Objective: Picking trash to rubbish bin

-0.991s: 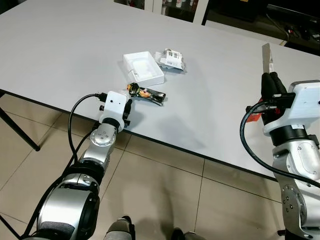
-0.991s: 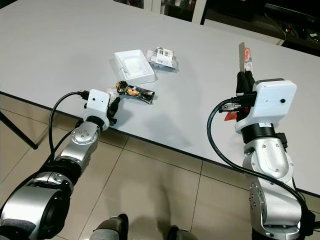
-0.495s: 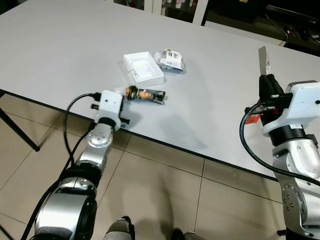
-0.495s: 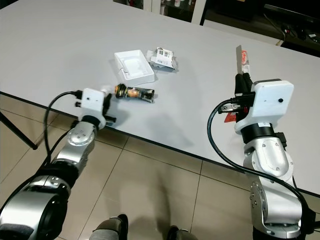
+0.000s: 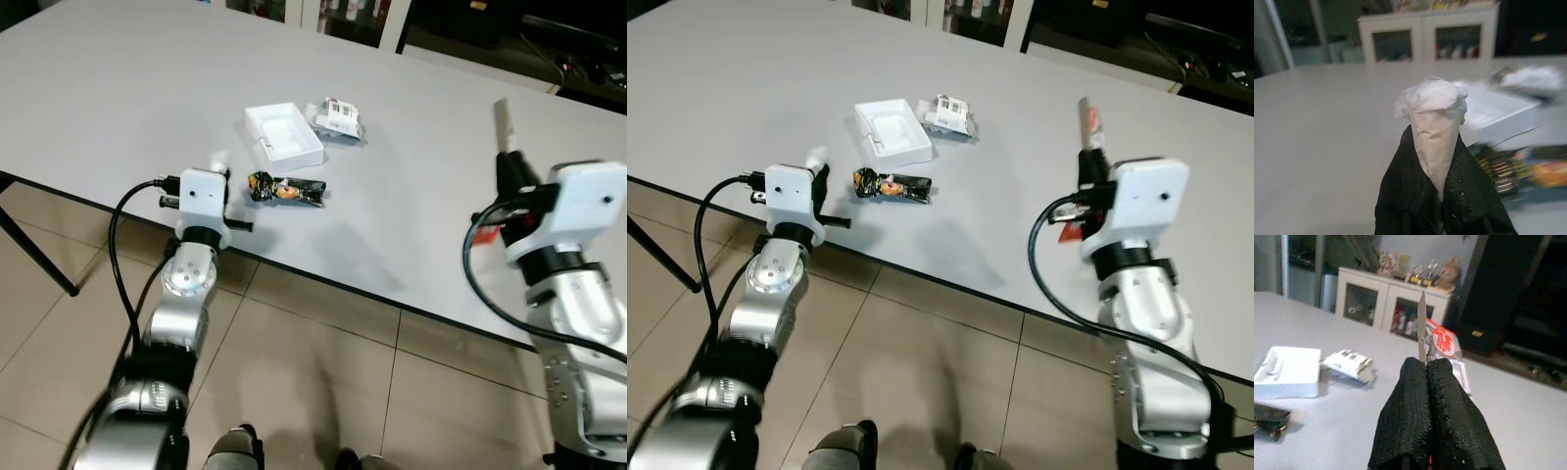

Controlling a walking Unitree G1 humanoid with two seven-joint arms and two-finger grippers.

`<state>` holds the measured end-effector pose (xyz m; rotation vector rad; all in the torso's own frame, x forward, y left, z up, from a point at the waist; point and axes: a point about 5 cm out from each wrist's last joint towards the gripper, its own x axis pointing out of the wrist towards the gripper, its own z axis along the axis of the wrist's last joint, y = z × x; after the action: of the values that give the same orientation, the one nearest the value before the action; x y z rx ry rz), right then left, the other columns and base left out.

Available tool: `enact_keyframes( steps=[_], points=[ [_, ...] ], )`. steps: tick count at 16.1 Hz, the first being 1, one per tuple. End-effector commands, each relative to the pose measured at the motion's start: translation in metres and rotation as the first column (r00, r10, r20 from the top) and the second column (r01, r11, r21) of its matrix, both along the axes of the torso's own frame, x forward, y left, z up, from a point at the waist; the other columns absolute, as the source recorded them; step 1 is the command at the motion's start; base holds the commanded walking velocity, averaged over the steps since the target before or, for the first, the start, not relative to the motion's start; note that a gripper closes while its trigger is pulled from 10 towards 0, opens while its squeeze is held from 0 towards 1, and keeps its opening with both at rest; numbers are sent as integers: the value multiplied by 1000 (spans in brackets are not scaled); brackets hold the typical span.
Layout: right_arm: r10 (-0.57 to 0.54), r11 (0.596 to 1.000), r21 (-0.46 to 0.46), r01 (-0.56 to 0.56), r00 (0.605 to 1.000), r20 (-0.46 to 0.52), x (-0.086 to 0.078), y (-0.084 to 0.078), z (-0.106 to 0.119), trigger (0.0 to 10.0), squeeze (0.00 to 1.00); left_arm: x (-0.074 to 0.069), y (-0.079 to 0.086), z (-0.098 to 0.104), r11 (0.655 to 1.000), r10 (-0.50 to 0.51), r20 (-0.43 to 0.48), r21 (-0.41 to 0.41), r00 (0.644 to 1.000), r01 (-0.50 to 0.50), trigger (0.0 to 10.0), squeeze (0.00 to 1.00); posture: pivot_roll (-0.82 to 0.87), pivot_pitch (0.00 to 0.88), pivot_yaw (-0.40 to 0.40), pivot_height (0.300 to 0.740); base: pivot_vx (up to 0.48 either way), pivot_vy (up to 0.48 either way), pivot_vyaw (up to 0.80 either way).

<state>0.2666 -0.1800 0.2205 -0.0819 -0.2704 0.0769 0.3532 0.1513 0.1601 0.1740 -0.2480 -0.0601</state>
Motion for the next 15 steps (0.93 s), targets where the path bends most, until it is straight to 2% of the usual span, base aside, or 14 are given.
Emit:
enact_keyframes(
  steps=[1, 5, 7, 8, 9, 11, 15],
  points=[
    [34, 999, 14, -34, 999, -21, 0, 4, -6, 10000, 0, -4, -13, 3, 998, -64, 3, -7, 998, 64, 0, 0, 247, 141, -121, 740, 0, 0, 0],
    [59, 998, 20, -58, 998, -31, 0, 11, -10, 10000, 0, -20, -18, 9, 996, -89, -7, 1, 996, 89, 0, 0, 258, 135, -123, 740, 0, 0, 0],
    [66, 998, 22, -65, 997, -33, 0, 14, -12, 10000, 0, -30, -12, 4, 997, -77, -42, 16, 996, 77, 0, 0, 258, 134, -121, 740, 0, 0, 0],
    [68, 997, 25, -67, 997, -32, -2, 16, -13, 10000, 0, -34, -7, 5, 998, -57, -44, 23, 997, 58, 3804, 0, 265, 134, -124, 740, 0, 0, 0],
    [72, 997, 28, -71, 997, -34, -3, 17, -14, 10000, 0, -38, -7, 9, 997, -63, -36, 36, 997, 64, 2667, 0, 265, 134, -124, 740, 0, 0, 0],
    [83, 996, 27, -82, 996, -40, -5, 19, -16, 10000, 0, -43, -12, 15, 993, -98, -41, 55, 994, 100, 9804, 0, 275, 135, -130, 740, 0, 0, 0],
    [99, 995, 17, -98, 995, -34, -6, 24, -17, 10000, 0, -43, -22, 20, 990, -130, -49, 47, 990, 132, 10000, 0, 273, 128, -132, 740, 0, 0, 736]
  ],
)
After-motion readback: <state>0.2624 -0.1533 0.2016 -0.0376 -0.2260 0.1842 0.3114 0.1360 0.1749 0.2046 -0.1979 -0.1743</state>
